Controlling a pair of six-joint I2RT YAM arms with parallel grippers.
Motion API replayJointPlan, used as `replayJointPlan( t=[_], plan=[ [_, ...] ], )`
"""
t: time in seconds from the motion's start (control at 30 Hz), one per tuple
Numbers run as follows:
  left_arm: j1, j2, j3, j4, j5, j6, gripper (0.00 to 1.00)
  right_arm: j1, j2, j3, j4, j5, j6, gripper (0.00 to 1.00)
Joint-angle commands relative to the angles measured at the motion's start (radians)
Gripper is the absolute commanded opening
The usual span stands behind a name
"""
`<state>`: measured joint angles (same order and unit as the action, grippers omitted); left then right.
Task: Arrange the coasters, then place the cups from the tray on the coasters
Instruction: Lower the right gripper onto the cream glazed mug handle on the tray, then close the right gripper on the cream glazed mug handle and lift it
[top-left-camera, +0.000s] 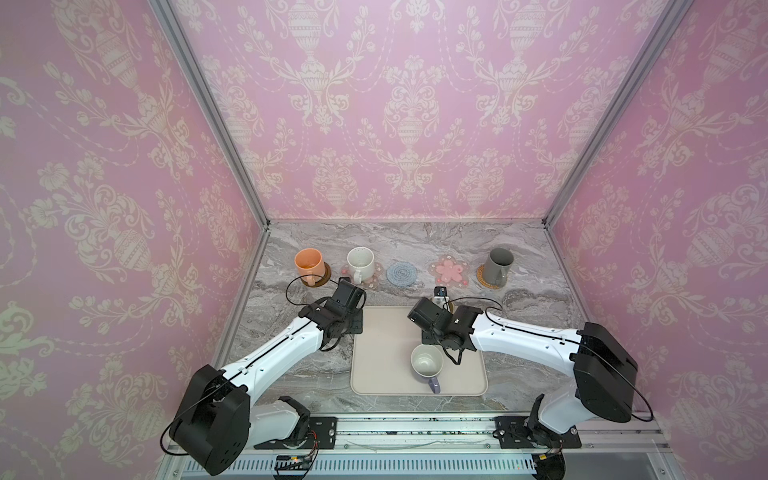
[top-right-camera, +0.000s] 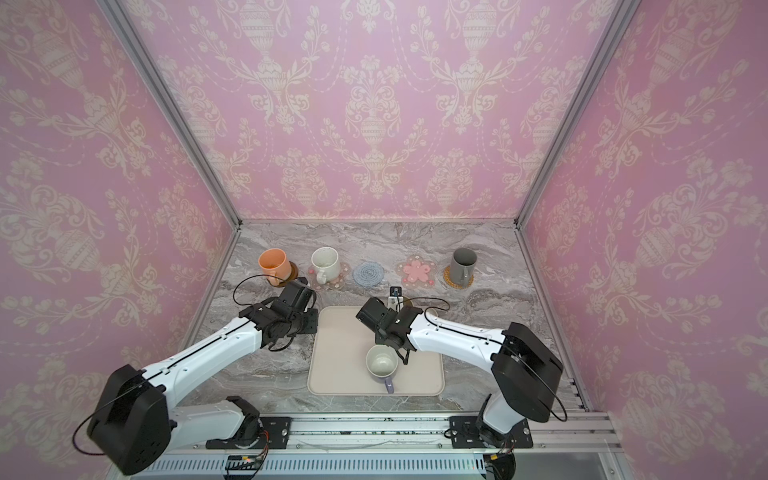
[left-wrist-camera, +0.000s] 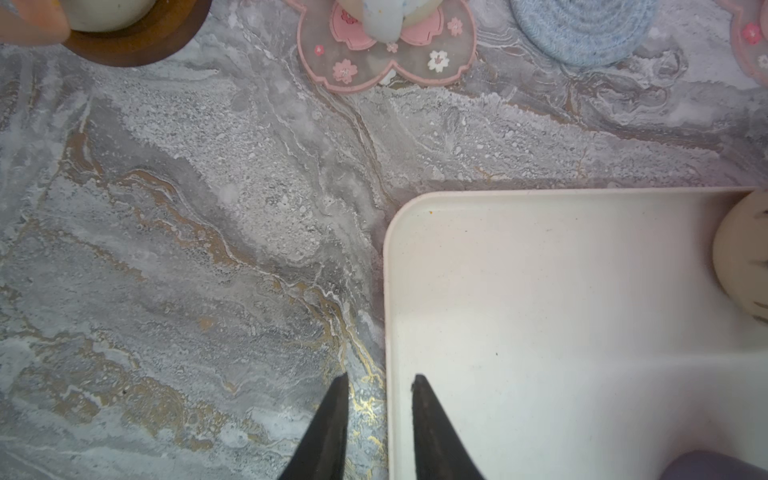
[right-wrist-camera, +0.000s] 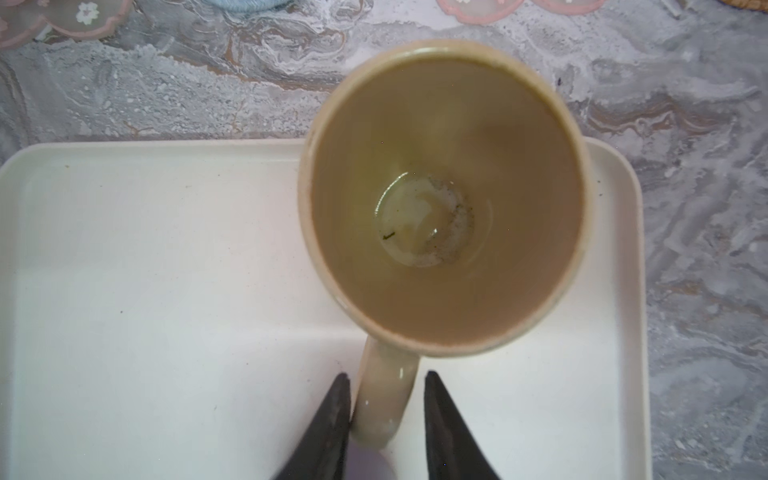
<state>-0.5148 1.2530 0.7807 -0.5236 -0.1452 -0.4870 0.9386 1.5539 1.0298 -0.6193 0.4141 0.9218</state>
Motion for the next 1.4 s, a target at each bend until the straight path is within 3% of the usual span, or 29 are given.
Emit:
replayJointPlan(
  t=[0.0, 0.5, 0.83, 1.0, 1.37],
  plan=[
    [-0.002, 0.009, 0.005, -0.028, -0.021, 0.024, 0.3, -0.001, -0.058, -0.039, -0.049, 0.043, 0.029, 0.32],
    [-0.002, 0.003, 0.014, -0.041, -0.016, 0.014, 0.3, -0.051, -0.227, -0.166, -0.094, 0.081, 0.011, 0.28],
    [-0.002, -0.014, 0.006, -0.044, -0.016, -0.001, 0.3, -0.076, -0.317, -0.209, -0.076, 0.007, -0.095, 0.1],
    [-0.002, -0.018, 0.006, -0.047, -0.016, -0.004, 0.3, -0.077, -0.326, -0.208, -0.036, -0.081, -0.231, 0.14],
    [-0.002, -0.036, 0.003, -0.059, -0.019, -0.015, 0.3, -0.103, -0.175, -0.119, -0.022, -0.176, -0.364, 0.41]
  ],
)
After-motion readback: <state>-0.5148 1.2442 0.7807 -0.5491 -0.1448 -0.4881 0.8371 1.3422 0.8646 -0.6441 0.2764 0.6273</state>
